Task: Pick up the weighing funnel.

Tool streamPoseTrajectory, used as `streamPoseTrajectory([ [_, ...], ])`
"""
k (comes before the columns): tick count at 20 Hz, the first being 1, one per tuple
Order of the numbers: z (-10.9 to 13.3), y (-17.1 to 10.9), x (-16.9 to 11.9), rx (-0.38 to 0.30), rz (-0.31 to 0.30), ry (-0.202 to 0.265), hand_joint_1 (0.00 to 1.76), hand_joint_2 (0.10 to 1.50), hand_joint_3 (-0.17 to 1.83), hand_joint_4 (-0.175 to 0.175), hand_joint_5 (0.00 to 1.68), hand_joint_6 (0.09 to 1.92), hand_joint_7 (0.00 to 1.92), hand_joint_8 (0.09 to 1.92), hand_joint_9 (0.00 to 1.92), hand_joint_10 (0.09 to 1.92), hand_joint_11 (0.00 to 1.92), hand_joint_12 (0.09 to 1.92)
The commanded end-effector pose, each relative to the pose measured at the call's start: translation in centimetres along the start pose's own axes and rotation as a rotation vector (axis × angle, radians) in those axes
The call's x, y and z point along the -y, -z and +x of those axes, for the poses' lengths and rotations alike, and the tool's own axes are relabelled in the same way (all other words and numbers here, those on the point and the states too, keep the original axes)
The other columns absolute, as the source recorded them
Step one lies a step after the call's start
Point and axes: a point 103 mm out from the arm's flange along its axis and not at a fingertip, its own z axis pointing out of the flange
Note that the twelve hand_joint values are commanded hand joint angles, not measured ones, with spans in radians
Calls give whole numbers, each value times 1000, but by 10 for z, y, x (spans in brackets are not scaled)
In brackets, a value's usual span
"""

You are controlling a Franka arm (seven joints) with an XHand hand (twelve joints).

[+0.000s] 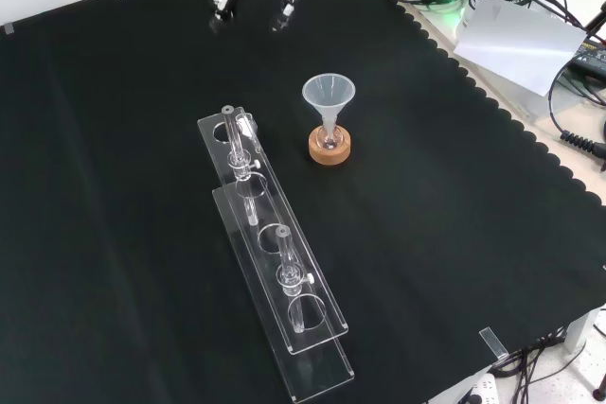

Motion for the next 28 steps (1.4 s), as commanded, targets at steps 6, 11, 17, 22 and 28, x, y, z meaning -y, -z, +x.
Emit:
streamPoseTrajectory([
  [6,-2,-70,-56,-20,55,47,806,641,591,-57,597,87,634,651,924,463,586,1260],
  [11,3,-79,-60,-21,30,52,806,639,596,-57,605,92,631,657,922,466,584,1262],
  [17,10,-96,-63,-32,7,67,809,637,601,-57,628,105,640,665,926,471,585,1263],
  [22,12,-112,-66,-27,15,60,815,633,603,-58,645,118,652,671,935,475,590,1263],
  [28,20,-128,-71,-15,30,32,824,629,606,-58,648,129,646,668,927,472,595,1260],
])
